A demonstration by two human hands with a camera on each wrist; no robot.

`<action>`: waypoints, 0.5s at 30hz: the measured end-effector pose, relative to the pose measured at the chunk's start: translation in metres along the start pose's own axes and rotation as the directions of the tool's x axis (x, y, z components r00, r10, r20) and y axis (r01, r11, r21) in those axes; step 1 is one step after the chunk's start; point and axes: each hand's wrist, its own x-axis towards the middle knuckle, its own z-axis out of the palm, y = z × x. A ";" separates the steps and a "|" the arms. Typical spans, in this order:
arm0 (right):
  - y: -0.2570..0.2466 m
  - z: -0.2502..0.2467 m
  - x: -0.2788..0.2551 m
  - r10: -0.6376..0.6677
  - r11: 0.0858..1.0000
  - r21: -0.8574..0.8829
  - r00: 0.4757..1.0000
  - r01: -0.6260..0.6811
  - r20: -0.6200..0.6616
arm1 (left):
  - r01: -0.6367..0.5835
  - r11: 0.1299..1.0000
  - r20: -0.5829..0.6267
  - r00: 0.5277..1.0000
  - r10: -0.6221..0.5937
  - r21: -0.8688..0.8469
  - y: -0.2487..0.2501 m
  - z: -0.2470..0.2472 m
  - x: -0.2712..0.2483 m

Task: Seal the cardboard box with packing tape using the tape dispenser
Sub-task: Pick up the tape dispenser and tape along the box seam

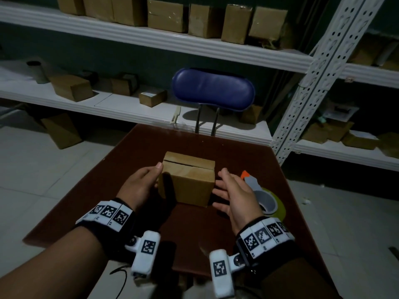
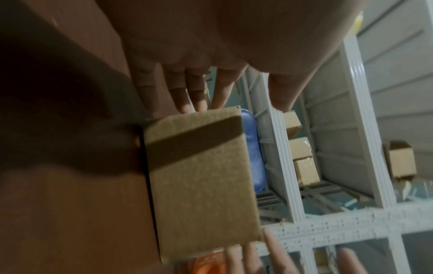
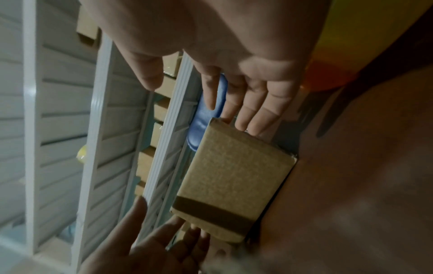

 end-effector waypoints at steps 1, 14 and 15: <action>0.001 -0.002 -0.006 -0.017 0.999 -0.029 1.000 0.017 0.001 | 0.012 1.000 0.029 1.000 -0.012 0.016 0.001 -0.001 -0.004; 0.009 -0.025 -0.044 -0.018 0.987 -0.157 0.996 0.031 0.087 | 0.006 0.985 0.075 0.997 -0.019 0.171 0.001 -0.006 -0.023; 0.006 -0.026 -0.043 -0.036 0.986 -0.160 0.996 0.048 0.076 | 0.011 0.983 0.075 0.997 -0.025 0.183 0.000 -0.006 -0.022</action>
